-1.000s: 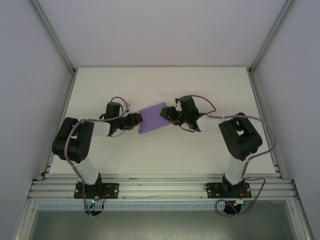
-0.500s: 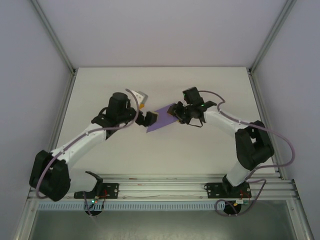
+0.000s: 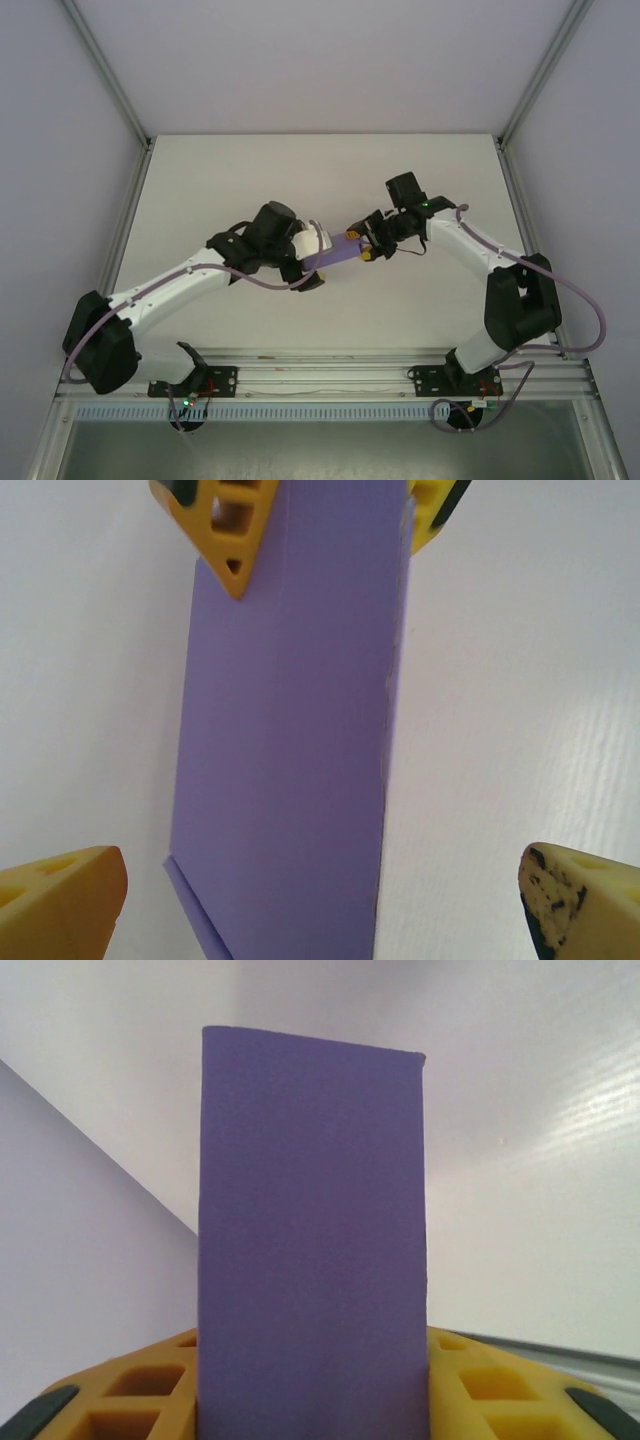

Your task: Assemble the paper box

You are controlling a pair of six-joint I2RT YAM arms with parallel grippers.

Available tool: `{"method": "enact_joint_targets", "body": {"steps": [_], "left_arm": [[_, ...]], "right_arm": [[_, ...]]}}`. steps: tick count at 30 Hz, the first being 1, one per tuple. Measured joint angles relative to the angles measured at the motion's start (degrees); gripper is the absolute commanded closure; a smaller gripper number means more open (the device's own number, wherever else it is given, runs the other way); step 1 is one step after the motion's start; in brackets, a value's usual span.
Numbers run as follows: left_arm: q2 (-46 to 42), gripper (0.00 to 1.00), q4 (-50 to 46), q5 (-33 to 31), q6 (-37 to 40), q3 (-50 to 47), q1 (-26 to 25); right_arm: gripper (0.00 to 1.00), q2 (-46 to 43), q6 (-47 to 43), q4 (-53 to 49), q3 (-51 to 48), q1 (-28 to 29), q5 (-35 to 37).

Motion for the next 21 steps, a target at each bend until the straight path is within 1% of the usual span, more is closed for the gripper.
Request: {"method": "enact_joint_targets", "body": {"steps": [3,7,9,10,15,16,18,20,21], "left_arm": [[2.34,0.00,-0.87,-5.92,2.03,0.59,-1.73],[3.45,0.01,-1.16,-10.67,3.58,0.59,-2.40],[3.45,0.07,-1.07,-12.22,4.11,0.59,-2.43],[3.45,0.12,-0.92,-12.90,4.37,0.59,-2.47],[3.58,0.33,-0.74,-15.56,5.79,0.72,-2.80],[3.69,0.35,-0.72,-15.85,5.90,0.72,-2.86],[3.93,0.43,-0.70,-16.02,6.32,0.79,-3.10],[4.13,0.44,-0.70,-16.02,6.71,0.83,-3.21],[4.17,0.45,-0.70,-16.00,6.78,0.90,-3.19]], "right_arm": [[0.62,0.00,1.49,-0.46,0.02,-0.04,-1.44],[0.62,0.00,2.86,-0.81,0.09,-0.26,-2.75],[0.62,0.00,3.39,-0.87,0.09,-0.42,-3.41],[0.61,0.00,3.56,-0.87,0.09,-0.42,-3.67],[0.62,0.00,5.42,-0.87,0.09,-0.59,-4.22],[0.61,0.00,5.66,-0.83,0.09,-0.66,-4.35],[0.59,0.00,6.19,-0.52,0.09,-0.81,-4.42],[0.57,0.00,6.97,0.02,0.09,-0.90,-4.48],[0.54,0.00,7.19,0.22,0.09,-0.90,-4.59]]}}
